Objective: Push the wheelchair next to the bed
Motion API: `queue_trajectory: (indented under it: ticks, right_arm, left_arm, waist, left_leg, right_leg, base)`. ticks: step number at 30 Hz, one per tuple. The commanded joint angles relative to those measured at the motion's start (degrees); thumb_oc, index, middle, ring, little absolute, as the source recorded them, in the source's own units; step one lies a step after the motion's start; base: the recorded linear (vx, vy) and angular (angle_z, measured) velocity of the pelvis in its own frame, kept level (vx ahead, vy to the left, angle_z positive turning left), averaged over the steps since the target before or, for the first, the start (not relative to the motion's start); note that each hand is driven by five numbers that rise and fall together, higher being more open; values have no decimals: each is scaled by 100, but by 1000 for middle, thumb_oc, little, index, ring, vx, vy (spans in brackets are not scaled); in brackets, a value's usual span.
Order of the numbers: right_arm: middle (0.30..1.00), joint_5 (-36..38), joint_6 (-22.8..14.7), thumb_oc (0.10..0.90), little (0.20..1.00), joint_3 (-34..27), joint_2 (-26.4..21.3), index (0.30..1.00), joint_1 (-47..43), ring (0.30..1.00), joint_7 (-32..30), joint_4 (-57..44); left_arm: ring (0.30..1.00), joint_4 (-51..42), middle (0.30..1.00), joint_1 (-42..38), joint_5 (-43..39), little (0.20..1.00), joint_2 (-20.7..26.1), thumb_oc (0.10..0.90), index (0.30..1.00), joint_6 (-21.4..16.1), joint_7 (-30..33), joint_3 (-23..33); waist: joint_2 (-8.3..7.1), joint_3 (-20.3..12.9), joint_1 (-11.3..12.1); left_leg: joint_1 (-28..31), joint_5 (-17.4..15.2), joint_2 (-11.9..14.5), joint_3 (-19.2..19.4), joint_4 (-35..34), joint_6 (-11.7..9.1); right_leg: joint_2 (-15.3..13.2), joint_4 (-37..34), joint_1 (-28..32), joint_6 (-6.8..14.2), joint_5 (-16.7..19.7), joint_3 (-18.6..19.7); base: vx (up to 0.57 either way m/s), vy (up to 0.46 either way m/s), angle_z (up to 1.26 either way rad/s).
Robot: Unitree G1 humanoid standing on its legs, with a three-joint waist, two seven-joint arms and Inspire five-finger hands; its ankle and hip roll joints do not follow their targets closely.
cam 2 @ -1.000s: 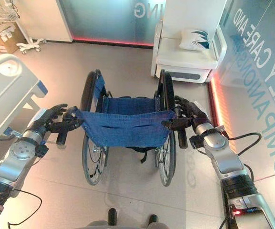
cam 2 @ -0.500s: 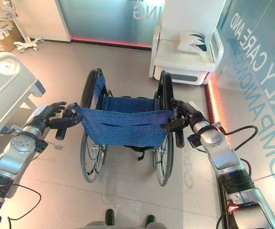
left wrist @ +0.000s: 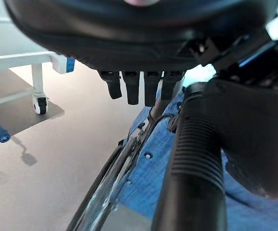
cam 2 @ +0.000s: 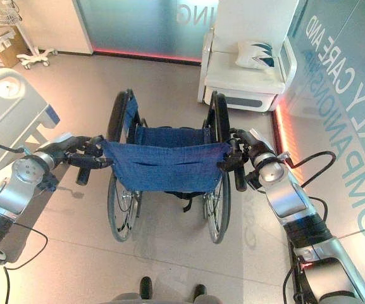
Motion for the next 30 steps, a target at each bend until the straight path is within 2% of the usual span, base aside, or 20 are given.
queue_trajectory:
  ticks: [1,4,6,11,15,20,28,30]
  right_arm:
    - [900,-921,632,800,900,-144,-575,900,-294,900,-65,551]
    - [900,-578,1083,800,900,-14,-521,900,-483,900,-197,773]
    - [900,-339,1258,800,900,1,-444,900,-507,900,-309,947]
    - [900,-189,1608,800,900,144,-342,900,-568,900,-2,1374]
    - [900,-564,1698,800,900,426,-284,900,-655,900,705,1871]
    - [900,-755,1785,800,900,738,-155,900,-802,900,1307,2386]
    - [900,-398,1555,800,900,1218,105,900,-1069,900,1522,2970]
    - [900,-548,1598,800,900,1288,170,900,-1131,900,1716,3015]
  left_arm:
    - [900,624,900,-302,950,900,537,800,900,237,-328,-84]
    - [900,771,900,-626,1082,900,612,800,900,232,-544,-323]
    - [900,837,900,-759,1180,900,593,800,900,258,-676,-443]
    - [900,1012,900,-924,1450,900,538,800,900,312,-983,-627]
    - [900,1205,900,-1067,1530,900,491,800,900,348,-1092,-825]
    - [900,1342,900,-1226,1606,900,378,800,900,377,-1228,-1007]
    - [900,1582,900,-1336,1586,900,137,800,900,444,-1168,-1179]
    - [900,1625,900,-1333,1604,900,53,800,900,488,-1179,-1197]
  waist:
    - [80,-165,-106]
    - [93,-180,-115]
    - [102,-178,-122]
    - [96,-177,-118]
    - [93,-182,-107]
    - [70,-194,-62]
    - [42,-183,20]
    - [37,-185,33]
  left_leg:
    - [216,-688,-281,227,384,192]
    - [220,-698,-290,233,385,199]
    - [220,-705,-287,238,391,202]
    - [215,-720,-288,246,416,199]
    - [208,-714,-299,239,416,198]
    - [173,-704,-297,227,423,185]
    - [144,-694,-306,159,436,159]
    - [128,-690,-310,144,438,156]
  right_leg:
    - [203,329,-270,-42,82,85]
    - [216,335,-273,-51,77,111]
    - [225,343,-279,-57,74,130]
    - [225,350,-290,-62,83,148]
    - [220,352,-298,-64,98,160]
    - [209,347,-311,-73,103,142]
    - [189,326,-300,-89,118,98]
    - [188,324,-307,-91,116,95]
  base:
    - [0,0,0]
    - [0,0,0]
    - [0,0,0]
    - [0,0,0]
    - [0,0,0]
    - [0,0,0]
    - [0,0,0]
    - [0,0,0]
